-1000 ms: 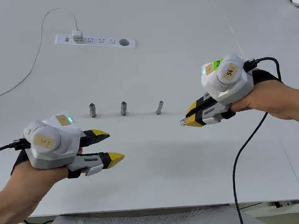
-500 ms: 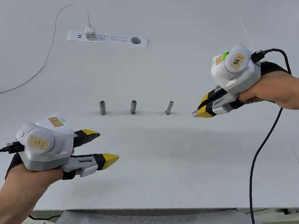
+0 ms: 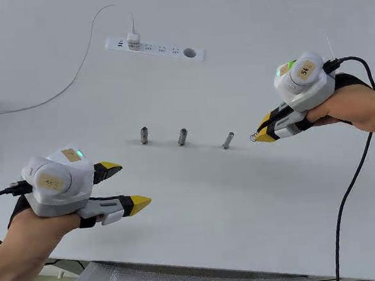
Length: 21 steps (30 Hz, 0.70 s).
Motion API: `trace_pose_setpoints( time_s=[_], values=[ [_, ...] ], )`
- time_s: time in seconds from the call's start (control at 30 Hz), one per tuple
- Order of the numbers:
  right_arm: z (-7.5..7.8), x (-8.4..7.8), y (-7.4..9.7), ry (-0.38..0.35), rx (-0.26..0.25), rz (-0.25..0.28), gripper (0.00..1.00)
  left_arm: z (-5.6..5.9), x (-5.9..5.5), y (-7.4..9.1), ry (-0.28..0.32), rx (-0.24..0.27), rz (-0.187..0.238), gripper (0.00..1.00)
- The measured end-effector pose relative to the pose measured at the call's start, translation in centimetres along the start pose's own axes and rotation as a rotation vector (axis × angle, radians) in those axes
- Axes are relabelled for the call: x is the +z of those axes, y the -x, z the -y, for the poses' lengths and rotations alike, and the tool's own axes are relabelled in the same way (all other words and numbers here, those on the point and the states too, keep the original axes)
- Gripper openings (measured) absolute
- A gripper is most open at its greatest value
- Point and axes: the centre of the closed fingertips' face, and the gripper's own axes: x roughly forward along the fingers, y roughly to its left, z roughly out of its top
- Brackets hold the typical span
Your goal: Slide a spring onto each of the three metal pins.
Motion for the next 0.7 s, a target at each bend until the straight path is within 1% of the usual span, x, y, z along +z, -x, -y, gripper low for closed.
trace_pose_setpoints(
  time_s=[0.2, 0.37, 0.5, 0.7],
  values=[
    [0.1, 0.8, -1.1, 0.014, 0.018, -0.004, 0.13, -0.7, 0.0, 0.7, 0.018, 0.021, 0.011, 0.59],
    [0.9, 1.2, -1.9, 0.027, 0.022, -0.011, 0.13, -0.8, -0.1, 1.2, 0.027, 0.033, 0.015, 0.60],
    [1.4, 1.6, -2.4, 0.041, 0.025, -0.023, 0.13, -0.4, 0.3, 1.4, 0.023, 0.034, 0.023, 0.61],
    [1.9, 1.8, -3.4, 0.046, 0.037, -0.028, 0.13, 0.0, 0.7, 0.8, 0.029, 0.027, 0.032, 0.61]
  ],
)
